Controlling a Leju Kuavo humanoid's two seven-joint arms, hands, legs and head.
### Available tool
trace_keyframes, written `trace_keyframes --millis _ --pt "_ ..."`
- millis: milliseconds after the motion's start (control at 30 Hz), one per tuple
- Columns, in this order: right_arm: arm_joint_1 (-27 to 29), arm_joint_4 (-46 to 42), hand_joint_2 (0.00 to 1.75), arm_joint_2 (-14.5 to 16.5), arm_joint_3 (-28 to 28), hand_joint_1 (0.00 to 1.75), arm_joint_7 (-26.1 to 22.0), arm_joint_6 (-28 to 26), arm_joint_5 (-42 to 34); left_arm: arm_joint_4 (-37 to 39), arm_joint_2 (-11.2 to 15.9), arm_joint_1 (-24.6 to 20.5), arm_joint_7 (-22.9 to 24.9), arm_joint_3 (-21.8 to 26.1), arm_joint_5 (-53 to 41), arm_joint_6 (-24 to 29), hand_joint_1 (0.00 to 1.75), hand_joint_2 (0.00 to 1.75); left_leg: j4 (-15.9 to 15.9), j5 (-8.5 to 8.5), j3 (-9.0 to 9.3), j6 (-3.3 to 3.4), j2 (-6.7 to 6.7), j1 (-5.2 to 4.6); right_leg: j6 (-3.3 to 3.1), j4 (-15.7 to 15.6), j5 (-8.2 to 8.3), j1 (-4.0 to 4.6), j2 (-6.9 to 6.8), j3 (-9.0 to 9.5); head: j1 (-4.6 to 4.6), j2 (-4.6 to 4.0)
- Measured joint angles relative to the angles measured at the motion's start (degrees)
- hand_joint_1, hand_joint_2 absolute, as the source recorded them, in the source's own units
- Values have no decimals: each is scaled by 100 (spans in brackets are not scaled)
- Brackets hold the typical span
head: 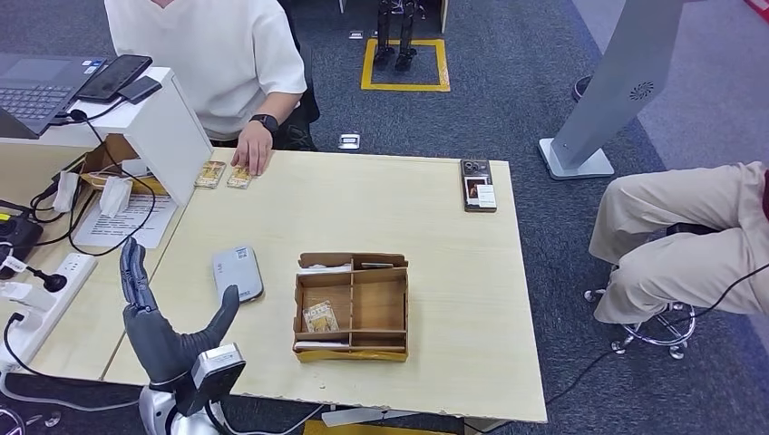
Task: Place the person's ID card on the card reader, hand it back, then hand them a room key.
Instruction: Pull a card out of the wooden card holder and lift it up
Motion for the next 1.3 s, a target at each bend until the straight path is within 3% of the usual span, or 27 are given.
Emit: trace_keyframes --millis 233,567,900,1300 --pt "1 -1 175 0 0 0 6 0 -9 -275 -13 244 0 -112 -533 0 0 175 0 0 1 0 0 0 0 0 0 0 0 1 0 1" --pt "9 -78 175 0 0 0 171 0 -123 -483 13 520 0 -910 -1596 0 0 175 0 -2 0 3 0 -1 0 -1 0 -1 0 1 -1 1" --pt "22 -143 175 0 0 0 272 0 -97 -466 85 531 0 -1534 -1970 0 0 175 0 -1 1 2 0 0 0 -1 0 0 0 1 0 0" --pt "24 -164 175 0 0 0 262 0 -31 -79 85 484 6 -1640 -2231 0 0 175 0 -2 1 3 1 -1 0 -1 0 0 0 -1 -1 0"
